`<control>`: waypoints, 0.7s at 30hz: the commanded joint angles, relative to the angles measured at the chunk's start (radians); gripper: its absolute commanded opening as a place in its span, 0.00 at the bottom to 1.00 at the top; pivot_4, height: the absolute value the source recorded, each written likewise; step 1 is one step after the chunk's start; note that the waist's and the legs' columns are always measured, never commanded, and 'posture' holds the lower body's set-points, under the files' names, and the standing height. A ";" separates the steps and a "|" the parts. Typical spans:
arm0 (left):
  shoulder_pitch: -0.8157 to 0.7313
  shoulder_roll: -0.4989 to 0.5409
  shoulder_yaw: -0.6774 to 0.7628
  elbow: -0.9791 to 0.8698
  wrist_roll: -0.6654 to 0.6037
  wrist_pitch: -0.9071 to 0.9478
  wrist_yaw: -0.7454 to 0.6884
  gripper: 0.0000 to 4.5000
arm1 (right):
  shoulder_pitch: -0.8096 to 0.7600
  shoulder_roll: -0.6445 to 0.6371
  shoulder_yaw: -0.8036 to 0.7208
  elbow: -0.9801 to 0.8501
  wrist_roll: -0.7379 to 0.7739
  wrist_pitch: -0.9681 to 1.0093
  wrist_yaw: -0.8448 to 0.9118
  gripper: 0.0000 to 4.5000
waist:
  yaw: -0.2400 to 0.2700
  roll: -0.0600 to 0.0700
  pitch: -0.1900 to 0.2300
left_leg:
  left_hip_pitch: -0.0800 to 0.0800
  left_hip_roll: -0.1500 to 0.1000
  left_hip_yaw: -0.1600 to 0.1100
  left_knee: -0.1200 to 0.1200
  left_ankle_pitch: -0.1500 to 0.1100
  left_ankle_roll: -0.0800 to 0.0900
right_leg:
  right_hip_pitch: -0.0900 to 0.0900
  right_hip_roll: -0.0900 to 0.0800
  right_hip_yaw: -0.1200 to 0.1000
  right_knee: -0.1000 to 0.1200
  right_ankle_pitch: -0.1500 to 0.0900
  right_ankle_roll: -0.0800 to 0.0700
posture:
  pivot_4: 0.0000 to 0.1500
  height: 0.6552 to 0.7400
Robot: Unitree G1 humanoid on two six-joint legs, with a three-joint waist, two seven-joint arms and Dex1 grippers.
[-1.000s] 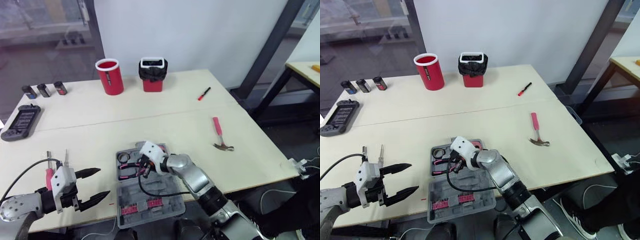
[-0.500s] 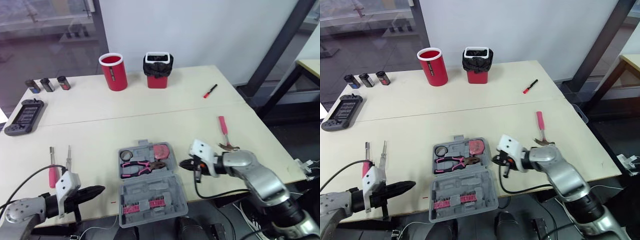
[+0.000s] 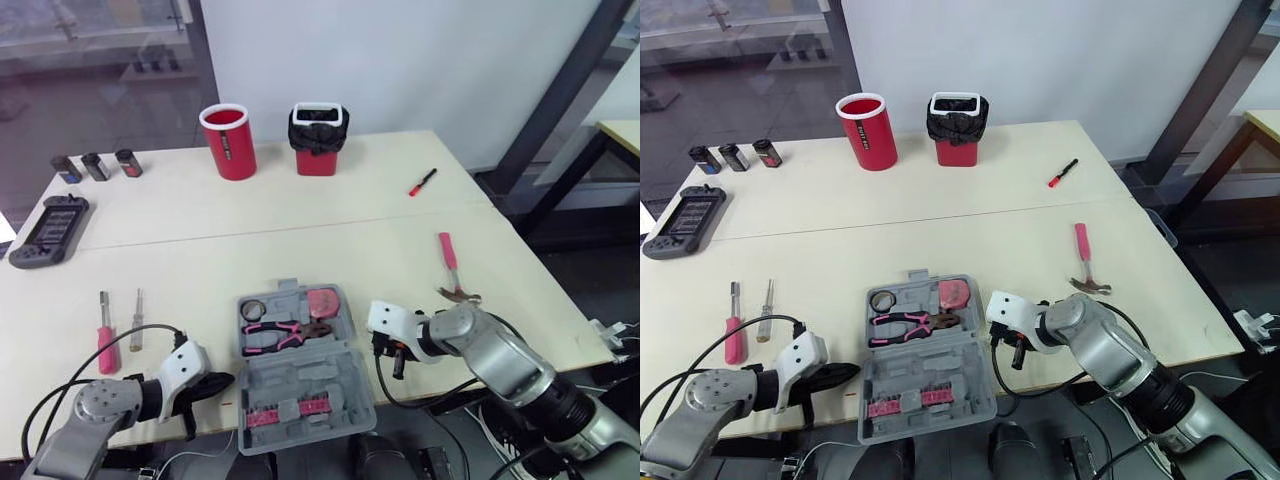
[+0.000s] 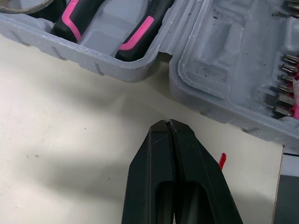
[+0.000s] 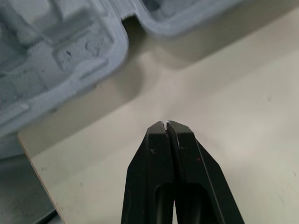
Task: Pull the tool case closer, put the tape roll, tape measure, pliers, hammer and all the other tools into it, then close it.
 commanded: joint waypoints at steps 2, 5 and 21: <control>-0.020 -0.014 -0.040 0.014 0.055 0.004 0.047 0.01 | -0.086 0.037 0.089 0.017 -0.052 -0.026 0.034 0.00 | 0.000 0.000 0.000 | 0.001 0.000 0.000 0.001 0.000 0.000 | 0.001 0.000 0.000 0.001 0.000 0.000 | 1.00 0.98; -0.022 -0.024 -0.049 0.014 0.058 0.011 0.051 0.01 | -0.116 0.062 0.112 0.038 -0.066 -0.034 0.040 0.00 | 0.004 0.001 0.000 | 0.003 0.000 -0.001 0.001 0.000 0.000 | 0.003 0.000 0.000 0.002 0.000 0.000 | 1.00 0.98; -0.205 -0.067 -0.094 0.186 0.083 0.011 0.059 0.01 | -0.226 0.126 0.117 0.124 -0.100 -0.078 0.115 0.00 | 0.024 0.005 0.000 | 0.004 0.000 -0.002 0.015 0.000 0.000 | 0.006 0.000 0.000 0.013 -0.002 0.004 | 1.00 0.98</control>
